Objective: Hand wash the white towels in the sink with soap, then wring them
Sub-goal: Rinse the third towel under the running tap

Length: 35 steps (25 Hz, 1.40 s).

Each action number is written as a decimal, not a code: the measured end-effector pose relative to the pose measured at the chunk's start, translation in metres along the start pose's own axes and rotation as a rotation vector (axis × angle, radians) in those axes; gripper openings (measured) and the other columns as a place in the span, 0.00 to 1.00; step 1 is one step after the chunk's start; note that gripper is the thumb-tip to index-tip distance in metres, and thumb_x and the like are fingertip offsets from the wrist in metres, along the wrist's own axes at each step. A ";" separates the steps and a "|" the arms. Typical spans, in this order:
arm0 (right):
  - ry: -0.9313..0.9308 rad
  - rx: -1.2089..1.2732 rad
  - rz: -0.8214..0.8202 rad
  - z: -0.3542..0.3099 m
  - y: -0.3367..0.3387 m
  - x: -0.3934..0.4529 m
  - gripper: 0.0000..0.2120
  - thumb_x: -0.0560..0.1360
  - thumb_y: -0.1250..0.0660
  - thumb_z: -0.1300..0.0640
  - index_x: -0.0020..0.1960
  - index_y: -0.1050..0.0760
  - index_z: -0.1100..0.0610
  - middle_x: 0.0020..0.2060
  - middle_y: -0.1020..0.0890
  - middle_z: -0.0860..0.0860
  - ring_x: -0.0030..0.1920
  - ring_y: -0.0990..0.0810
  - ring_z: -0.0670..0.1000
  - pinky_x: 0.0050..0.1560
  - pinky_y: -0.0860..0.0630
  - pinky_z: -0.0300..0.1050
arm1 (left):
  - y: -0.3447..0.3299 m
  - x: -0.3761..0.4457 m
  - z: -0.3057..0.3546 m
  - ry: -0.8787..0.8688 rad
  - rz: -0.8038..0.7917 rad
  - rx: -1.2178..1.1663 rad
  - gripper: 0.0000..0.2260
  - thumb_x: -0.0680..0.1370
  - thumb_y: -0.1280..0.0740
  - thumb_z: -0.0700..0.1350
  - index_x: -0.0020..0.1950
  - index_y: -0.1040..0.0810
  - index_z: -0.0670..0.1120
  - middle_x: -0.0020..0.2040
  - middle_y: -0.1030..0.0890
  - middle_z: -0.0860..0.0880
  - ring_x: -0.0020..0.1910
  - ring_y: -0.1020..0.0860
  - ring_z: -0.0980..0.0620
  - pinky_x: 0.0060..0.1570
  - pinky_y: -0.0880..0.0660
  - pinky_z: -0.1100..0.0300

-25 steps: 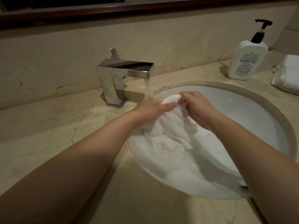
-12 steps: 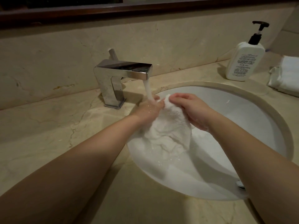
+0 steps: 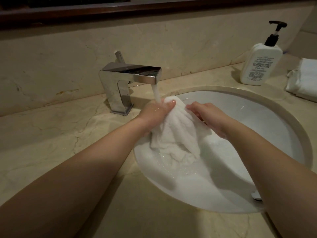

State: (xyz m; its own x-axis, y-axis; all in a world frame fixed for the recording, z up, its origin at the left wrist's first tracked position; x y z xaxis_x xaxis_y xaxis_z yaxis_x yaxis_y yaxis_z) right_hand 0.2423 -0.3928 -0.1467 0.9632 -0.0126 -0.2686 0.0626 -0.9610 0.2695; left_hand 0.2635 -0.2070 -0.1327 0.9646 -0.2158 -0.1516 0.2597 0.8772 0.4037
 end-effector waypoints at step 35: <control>0.066 0.060 0.010 -0.012 -0.023 -0.006 0.18 0.76 0.37 0.45 0.48 0.19 0.59 0.44 0.16 0.54 0.47 0.19 0.58 0.52 0.26 0.52 | 0.011 -0.005 0.012 -0.049 0.112 -0.091 0.15 0.84 0.39 0.59 0.52 0.20 0.49 0.43 0.22 0.53 0.45 0.22 0.52 0.43 0.28 0.59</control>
State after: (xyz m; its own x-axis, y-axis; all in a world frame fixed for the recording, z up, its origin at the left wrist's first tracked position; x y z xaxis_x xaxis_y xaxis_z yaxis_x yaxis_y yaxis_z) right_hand 0.2383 -0.3678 -0.1400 0.9789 -0.0061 -0.2042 0.0388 -0.9757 0.2154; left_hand 0.2617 -0.2014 -0.1162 0.9890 -0.1331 -0.0646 0.1471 0.9316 0.3323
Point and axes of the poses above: each hand's wrist, its own x-axis towards the middle knuckle, its own y-axis out of the back of the hand, z = x × y, the point moved 2 cm from there along x, towards the middle knuckle
